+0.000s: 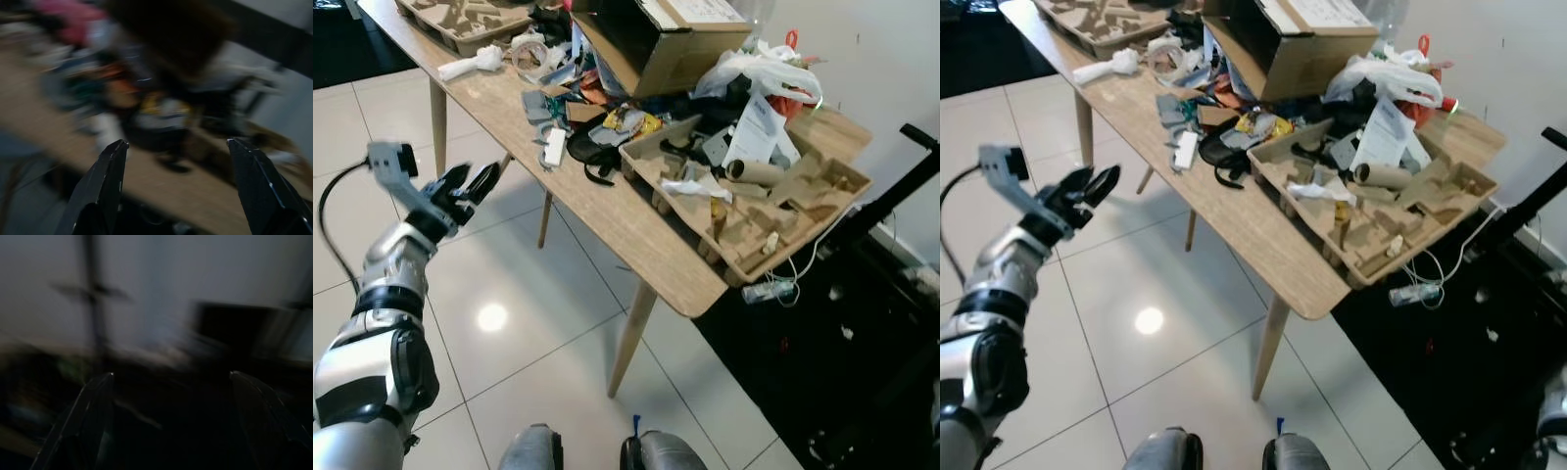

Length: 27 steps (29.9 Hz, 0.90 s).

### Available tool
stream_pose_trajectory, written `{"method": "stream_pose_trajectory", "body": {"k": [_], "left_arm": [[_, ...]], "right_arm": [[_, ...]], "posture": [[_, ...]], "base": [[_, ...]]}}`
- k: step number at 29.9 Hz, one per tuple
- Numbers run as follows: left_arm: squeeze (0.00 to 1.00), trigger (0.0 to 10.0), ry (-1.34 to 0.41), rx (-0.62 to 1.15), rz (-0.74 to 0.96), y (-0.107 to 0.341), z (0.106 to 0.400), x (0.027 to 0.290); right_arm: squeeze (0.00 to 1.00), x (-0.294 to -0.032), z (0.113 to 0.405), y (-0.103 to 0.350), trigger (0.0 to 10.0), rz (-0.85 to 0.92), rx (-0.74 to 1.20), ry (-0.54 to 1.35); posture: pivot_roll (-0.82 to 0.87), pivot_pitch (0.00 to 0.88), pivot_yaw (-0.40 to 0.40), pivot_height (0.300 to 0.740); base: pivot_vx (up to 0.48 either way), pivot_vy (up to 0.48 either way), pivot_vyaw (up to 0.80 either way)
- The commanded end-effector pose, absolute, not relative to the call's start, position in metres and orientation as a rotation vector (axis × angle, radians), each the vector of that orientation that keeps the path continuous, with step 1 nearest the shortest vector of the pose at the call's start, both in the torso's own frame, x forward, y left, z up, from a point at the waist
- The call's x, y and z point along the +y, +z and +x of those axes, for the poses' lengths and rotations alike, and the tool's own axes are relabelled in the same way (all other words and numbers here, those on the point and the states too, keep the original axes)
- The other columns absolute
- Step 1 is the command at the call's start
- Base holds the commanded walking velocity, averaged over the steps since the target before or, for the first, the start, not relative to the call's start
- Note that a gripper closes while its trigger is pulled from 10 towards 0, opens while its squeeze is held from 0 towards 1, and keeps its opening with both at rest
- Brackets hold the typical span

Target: Picking trash to rubbish bin

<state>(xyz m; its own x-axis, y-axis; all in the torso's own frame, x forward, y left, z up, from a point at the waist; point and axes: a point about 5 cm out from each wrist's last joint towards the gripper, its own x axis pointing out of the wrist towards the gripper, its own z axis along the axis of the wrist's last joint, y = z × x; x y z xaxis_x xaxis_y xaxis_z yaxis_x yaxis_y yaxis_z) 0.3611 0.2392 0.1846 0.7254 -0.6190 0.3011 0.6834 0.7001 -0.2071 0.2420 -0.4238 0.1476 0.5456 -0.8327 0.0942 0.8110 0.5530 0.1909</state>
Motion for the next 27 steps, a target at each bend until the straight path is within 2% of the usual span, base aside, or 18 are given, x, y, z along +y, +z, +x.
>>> {"method": "stream_pose_trajectory", "body": {"k": [1,2,3,4,5,6,12,16,17,19,20,27], "left_arm": [[0.00,10.0,-0.840,-0.231,-0.299,0.190,0.360,0.229],[0.00,10.0,-0.840,-0.231,-0.299,0.190,0.360,0.229],[0.00,10.0,-0.874,-0.246,-0.293,0.194,0.361,0.224],[0.00,10.0,-0.921,-0.284,-0.288,0.202,0.361,0.218],[0.00,10.0,-0.921,-0.284,-0.288,0.202,0.361,0.218],[0.00,10.0,-0.949,-0.317,-0.287,0.209,0.362,0.214],[0.00,10.0,-0.977,-0.354,-0.279,0.218,0.363,0.209],[0.00,10.0,-0.955,-0.432,-0.280,0.236,0.366,0.201],[0.00,10.0,-0.940,-0.442,-0.278,0.239,0.368,0.199],[0.00,10.0,-0.932,-0.447,-0.277,0.241,0.369,0.198],[0.00,10.0,-0.925,-0.451,-0.273,0.242,0.370,0.196],[0.00,10.0,-0.847,-0.448,-0.238,0.244,0.372,0.194]], "right_arm": [[0.00,-0.416,0.255,0.180,10.0,0.190,-0.346,-0.831],[0.00,-0.416,0.255,0.180,10.0,0.190,-0.346,-0.831],[0.27,-0.408,0.263,0.194,10.0,0.207,-0.404,-0.744],[1.00,-0.389,0.279,0.214,10.0,0.202,-0.440,-0.564],[1.00,-0.389,0.279,0.214,10.0,0.202,-0.440,-0.564],[1.00,-0.371,0.293,0.222,10.0,0.162,-0.421,-0.450],[1.00,-0.348,0.310,0.224,10.0,0.111,-0.374,-0.302],[1.00,-0.309,0.341,0.213,10.0,-0.008,-0.224,-0.127],[0.36,-0.299,0.348,0.210,10.0,-0.039,-0.186,-0.105],[0.36,-0.293,0.353,0.208,10.0,-0.059,-0.163,-0.091],[0.00,-0.289,0.357,0.207,10.0,-0.083,-0.137,-0.081],[0.00,-0.272,0.370,0.215,10.0,-0.174,-0.097,-0.007]], "posture": [[0.14,0.134,-0.064,0.740],[0.14,0.134,-0.064,0.740],[0.14,0.134,-0.064,0.740],[0.13,0.133,-0.069,0.740],[0.13,0.133,-0.069,0.740],[0.13,0.133,-0.069,0.740],[0.13,0.134,-0.076,0.740],[0.13,0.143,-0.080,0.740],[0.13,0.148,-0.082,0.740],[0.13,0.148,-0.082,0.740],[0.13,0.160,-0.085,0.740],[0.14,0.225,-0.091,0.740]], "base": [[0.000,0.000,0.00],[0.000,0.000,0.00],[0.000,0.000,0.00],[0.000,0.000,0.00],[0.000,0.000,0.00],[0.000,0.000,0.00],[0.000,0.000,0.00],[0.000,0.000,0.00],[0.000,0.000,0.00],[0.000,0.000,0.00],[0.000,0.000,0.00],[0.000,0.000,0.00]]}}
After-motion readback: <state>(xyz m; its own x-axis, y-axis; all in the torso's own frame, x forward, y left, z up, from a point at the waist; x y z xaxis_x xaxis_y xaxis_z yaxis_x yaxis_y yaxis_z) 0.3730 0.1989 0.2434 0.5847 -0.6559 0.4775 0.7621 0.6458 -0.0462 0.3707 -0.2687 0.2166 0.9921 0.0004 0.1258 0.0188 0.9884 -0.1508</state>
